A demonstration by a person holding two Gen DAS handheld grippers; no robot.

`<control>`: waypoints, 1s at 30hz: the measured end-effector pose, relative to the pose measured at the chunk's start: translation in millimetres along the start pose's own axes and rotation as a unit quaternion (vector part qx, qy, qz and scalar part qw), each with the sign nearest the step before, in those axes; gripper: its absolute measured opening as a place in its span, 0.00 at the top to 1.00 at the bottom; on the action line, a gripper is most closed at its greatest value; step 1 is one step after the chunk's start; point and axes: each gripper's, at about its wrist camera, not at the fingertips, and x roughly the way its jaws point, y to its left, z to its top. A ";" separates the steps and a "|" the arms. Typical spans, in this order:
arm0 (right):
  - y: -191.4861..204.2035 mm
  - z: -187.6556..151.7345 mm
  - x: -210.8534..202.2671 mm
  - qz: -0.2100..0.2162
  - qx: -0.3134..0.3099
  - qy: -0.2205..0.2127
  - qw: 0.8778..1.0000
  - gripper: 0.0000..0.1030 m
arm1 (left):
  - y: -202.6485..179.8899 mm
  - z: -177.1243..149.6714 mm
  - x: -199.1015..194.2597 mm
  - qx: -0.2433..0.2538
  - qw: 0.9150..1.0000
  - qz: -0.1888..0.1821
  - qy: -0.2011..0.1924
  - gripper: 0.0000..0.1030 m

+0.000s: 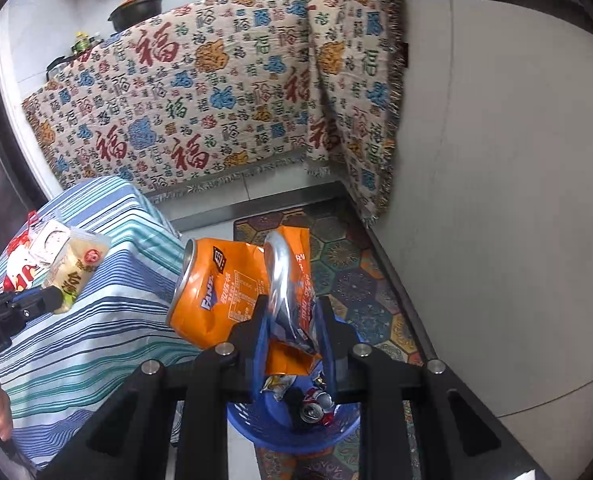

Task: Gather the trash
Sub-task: 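Carry both items over the blue wastebasket and open both tools to drop them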

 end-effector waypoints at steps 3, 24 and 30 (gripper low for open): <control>-12.0 -4.0 3.0 -0.010 0.009 0.001 1.000 0.78 | -18.3 3.4 17.7 0.007 1.000 -0.006 0.006 0.86; -50.6 -21.6 64.1 -0.025 0.009 0.073 0.997 0.77 | -69.5 10.0 106.0 0.038 0.997 -0.036 0.050 0.83; -49.9 -24.5 72.1 -0.026 0.005 0.074 0.997 0.28 | -82.4 10.9 126.2 0.050 0.996 -0.056 0.054 0.31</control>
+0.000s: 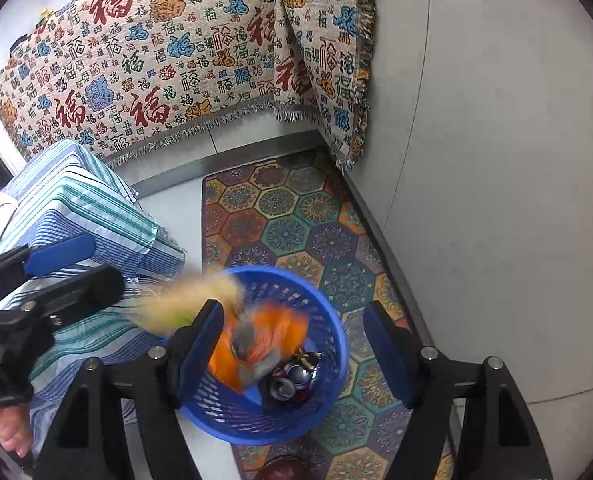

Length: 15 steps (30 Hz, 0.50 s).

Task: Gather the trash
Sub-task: 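Carry both items over the blue wastebasket and open both tools to drop them, then return both open tools to the table over the remaining trash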

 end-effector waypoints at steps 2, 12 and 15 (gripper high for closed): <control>-3.4 0.8 -6.0 -0.005 0.003 -0.009 1.000 0.28 | 1.5 0.3 -0.6 -0.006 1.000 -0.001 -0.002 0.31; 16.8 21.8 -65.0 -0.017 -0.008 -0.107 0.994 0.28 | 41.1 -18.6 -86.0 -0.026 0.997 0.049 -0.057 0.21; 43.7 27.2 -79.8 -0.007 -0.026 -0.133 0.991 0.28 | 68.2 -40.0 -122.8 -0.031 0.993 0.089 -0.066 0.17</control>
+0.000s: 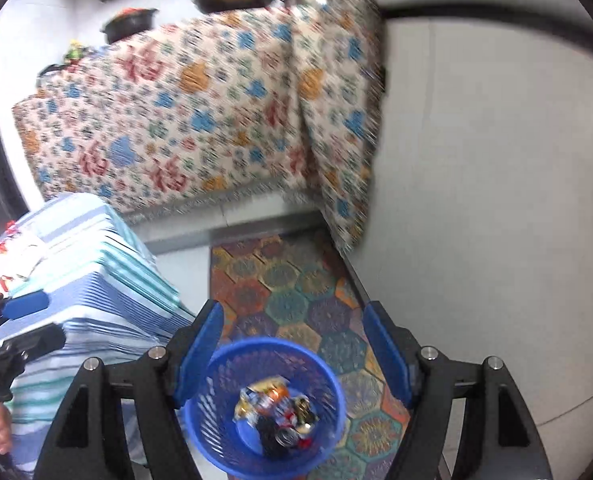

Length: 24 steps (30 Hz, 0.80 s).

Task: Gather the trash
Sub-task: 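Return both open tools to the table over the remaining trash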

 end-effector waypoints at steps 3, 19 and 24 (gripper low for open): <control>39.8 7.8 -8.2 0.023 -0.023 -0.019 0.999 0.28 | 44.2 -22.4 -25.5 -0.012 0.999 0.044 0.007 0.16; 332.8 -37.3 19.1 0.192 -0.249 0.055 0.948 0.29 | 250.8 -115.5 -101.7 -0.135 0.961 0.234 0.062 0.16; 361.7 -49.5 37.8 0.195 -0.255 0.083 0.943 0.29 | 271.8 -123.2 -110.0 -0.148 0.956 0.246 0.059 0.04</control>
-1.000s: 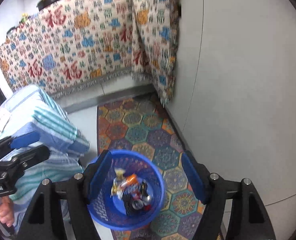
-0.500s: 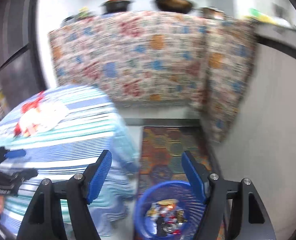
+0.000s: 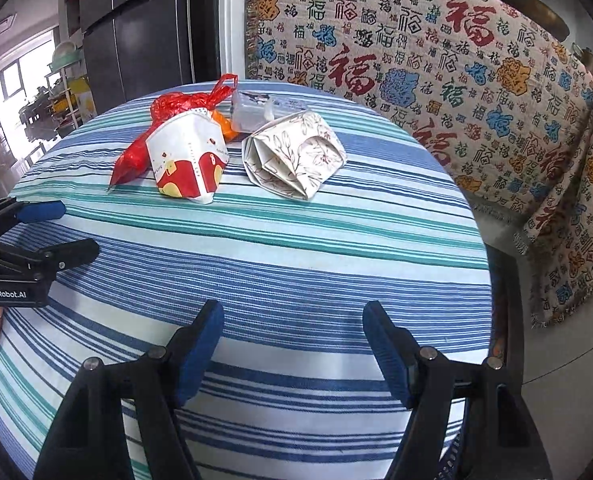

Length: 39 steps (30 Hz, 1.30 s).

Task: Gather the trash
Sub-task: 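Return both open tools to the table over the remaining trash, then grasp the red snack bar with the left tool while the right tool grasps the white patterned paper bag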

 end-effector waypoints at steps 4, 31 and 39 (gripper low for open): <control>-3.4 1.7 9.5 0.014 0.021 0.007 1.000 0.29 | 8.5 4.5 5.6 -0.002 1.000 0.004 0.005 0.00; -21.8 30.3 13.6 0.007 0.097 -0.026 0.995 0.27 | 59.1 72.1 42.0 -0.164 0.983 -0.070 -0.031 0.19; -6.3 81.3 26.9 0.027 0.106 -0.065 0.992 0.27 | 36.1 73.1 44.0 -0.097 0.994 -0.048 -0.031 0.44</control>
